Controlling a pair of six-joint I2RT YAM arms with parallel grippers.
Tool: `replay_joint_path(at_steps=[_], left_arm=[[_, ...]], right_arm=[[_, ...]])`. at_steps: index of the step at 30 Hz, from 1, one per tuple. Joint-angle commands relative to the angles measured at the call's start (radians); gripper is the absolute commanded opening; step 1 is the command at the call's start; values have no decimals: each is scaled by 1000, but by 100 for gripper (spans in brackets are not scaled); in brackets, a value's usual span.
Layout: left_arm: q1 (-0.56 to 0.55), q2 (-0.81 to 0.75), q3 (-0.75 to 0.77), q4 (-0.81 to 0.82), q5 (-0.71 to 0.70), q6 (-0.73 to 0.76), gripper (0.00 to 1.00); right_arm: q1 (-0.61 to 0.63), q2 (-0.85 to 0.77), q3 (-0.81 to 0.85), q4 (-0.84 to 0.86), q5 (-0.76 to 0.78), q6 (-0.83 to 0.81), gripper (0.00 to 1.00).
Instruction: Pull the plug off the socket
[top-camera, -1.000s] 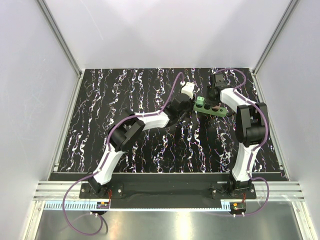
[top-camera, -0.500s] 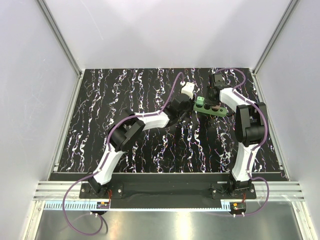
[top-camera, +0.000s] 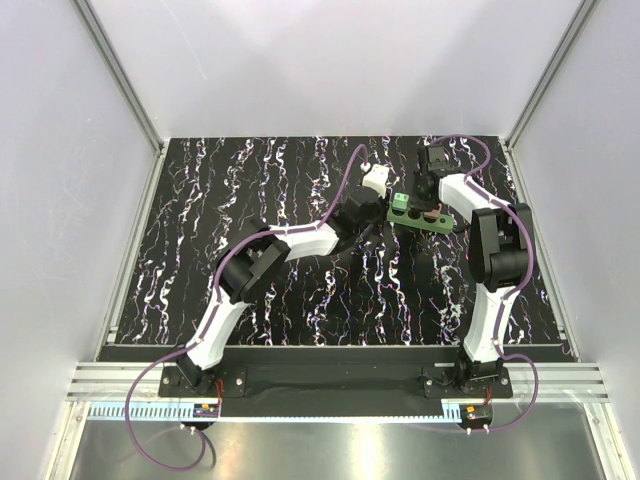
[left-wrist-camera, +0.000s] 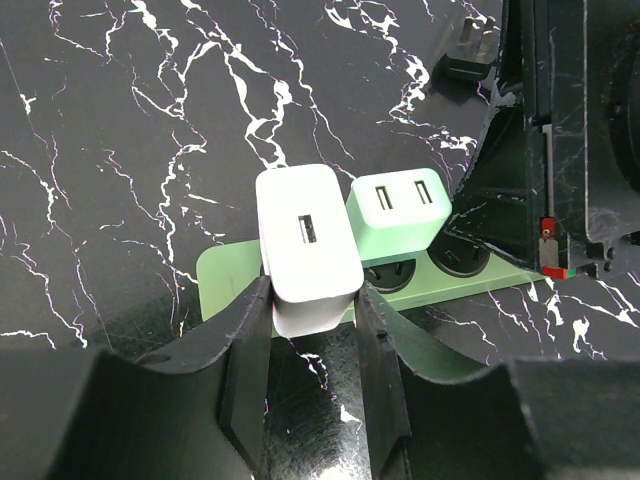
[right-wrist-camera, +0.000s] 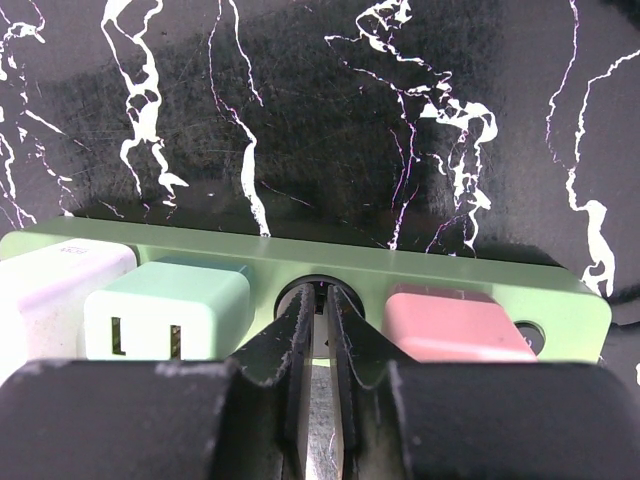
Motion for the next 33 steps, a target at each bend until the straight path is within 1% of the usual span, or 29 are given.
replay_joint_path(at_steps=[1,5,7,11,13,15,17,21,26,27,30,33], left_arm=[[-5,-86,38,226,47,7,0],[-8,-85,40,269,55,18,0],[-11,-93,38,289,61,24,0],[-25,-112,1,367,64,49,0],[-36,-126,-17,409,52,69,0],[-42,-143,-13,416,39,73,0],[-51,-158,-14,421,-13,69,0],[-57,-162,24,429,-126,34,0],[-56,-169,14,472,-211,-26,0],[-53,-174,4,481,-231,-58,0],[-38,-194,-40,515,-242,-134,0],[-16,-208,-71,533,-246,-152,0]], right_arm=[[17,70,-39,-70,5,2,17],[27,67,-66,-73,3,11,15],[58,70,-77,-73,31,19,15],[78,60,-92,-76,59,20,15],[80,58,-105,-78,63,22,15],[83,53,-108,-82,69,22,15],[90,53,-109,-84,72,19,15],[93,61,-100,-96,80,16,15],[100,67,-92,-104,85,11,14],[98,69,-91,-104,83,10,14],[100,70,-88,-107,80,4,13],[101,72,-85,-110,77,1,13]])
